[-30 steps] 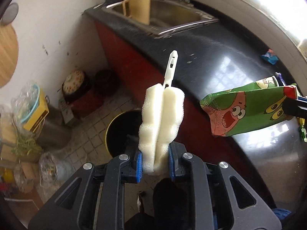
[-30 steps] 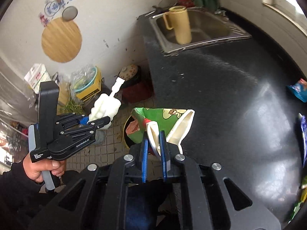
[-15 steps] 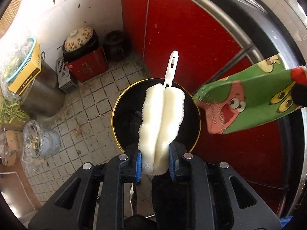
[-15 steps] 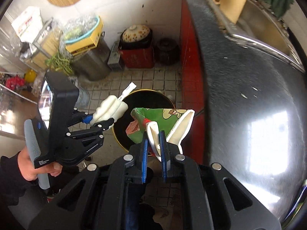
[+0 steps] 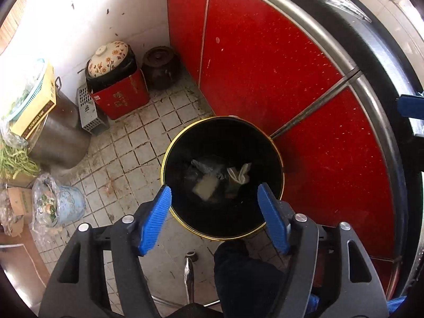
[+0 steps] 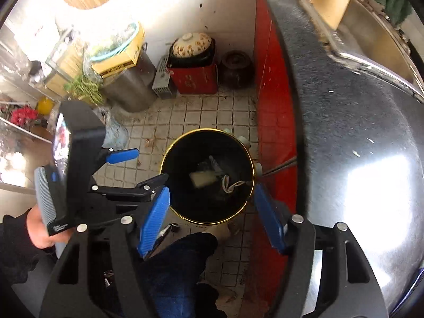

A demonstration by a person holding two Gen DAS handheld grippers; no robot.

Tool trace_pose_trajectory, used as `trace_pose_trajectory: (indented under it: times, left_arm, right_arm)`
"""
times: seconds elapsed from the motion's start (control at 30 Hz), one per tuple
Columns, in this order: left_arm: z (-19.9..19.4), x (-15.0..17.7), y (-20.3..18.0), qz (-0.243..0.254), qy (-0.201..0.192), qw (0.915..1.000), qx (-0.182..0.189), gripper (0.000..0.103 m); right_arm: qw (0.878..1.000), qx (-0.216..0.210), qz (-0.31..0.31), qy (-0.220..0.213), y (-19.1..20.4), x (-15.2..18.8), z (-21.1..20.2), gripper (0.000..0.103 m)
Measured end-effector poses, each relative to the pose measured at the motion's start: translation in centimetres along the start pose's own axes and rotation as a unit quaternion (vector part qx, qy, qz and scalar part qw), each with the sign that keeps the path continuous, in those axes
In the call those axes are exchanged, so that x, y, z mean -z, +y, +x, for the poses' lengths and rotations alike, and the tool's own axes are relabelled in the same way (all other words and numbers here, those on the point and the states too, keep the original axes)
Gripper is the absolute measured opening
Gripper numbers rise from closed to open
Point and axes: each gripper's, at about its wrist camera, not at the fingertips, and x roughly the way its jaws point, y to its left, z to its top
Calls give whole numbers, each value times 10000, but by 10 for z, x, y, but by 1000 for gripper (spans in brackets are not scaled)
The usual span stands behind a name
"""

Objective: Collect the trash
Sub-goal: 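Return both open tools to the counter above the trash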

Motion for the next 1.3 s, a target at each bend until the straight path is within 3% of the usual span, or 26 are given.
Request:
trace_pose_trajectory:
  times: [0.07, 0.17, 0.3, 0.47, 0.6, 0.73, 0.93, 1.03, 1.1, 1.13, 1.2, 1.3]
  left_arm:
    - [-15, -4, -10, 116, -176, 9998, -5, 82]
    - [-41, -11, -35, 419, -493, 9979, -47, 90]
    - [-81, -24, -95, 975, -885, 9912, 135, 93]
    - [-125, -34, -210, 1817, -1186, 9721, 888, 94]
    - [-147, -21, -317, 2684, -1201, 9452, 1419, 94]
    - [-163, 8, -418, 3470, -1022, 9152, 1778, 94]
    - [-170, 54, -511, 4345, -903, 8760, 1888, 94]
    - [-173, 67, -532, 4597, -881, 8630, 1899, 94]
    - [-171, 69, -543, 4733, -921, 8557, 1876, 94]
    - [-169, 69, -548, 4865, -1000, 8481, 1847, 94]
    - [-164, 66, -556, 5190, -1095, 8280, 1820, 94]
    - [-152, 52, -571, 5883, -1278, 7805, 1682, 94]
  right_arm:
    - [9998, -25, 141, -163, -9, 8, -19, 69]
    - [9975, 67, 426, -557, -29, 28, -59, 76]
    - [9877, 476, 944, -1155, -69, 75, -126, 82]
    - [9599, 1306, 1824, -1684, -124, 163, -205, 84]
    - [9247, 1814, 2728, -1941, -160, 246, -253, 84]
    - [8781, 2213, 3678, -2113, -186, 341, -290, 84]
    - [8221, 2454, 4657, -2169, -197, 458, -312, 84]
    - [8077, 2472, 4886, -2184, -204, 487, -311, 84]
    - [8030, 2448, 4978, -2180, -206, 501, -311, 84]
    - [8021, 2408, 5015, -2169, -209, 506, -309, 84]
    - [8036, 2322, 5044, -2143, -212, 505, -307, 84]
    - [8131, 2244, 4959, -2064, -224, 501, -301, 84]
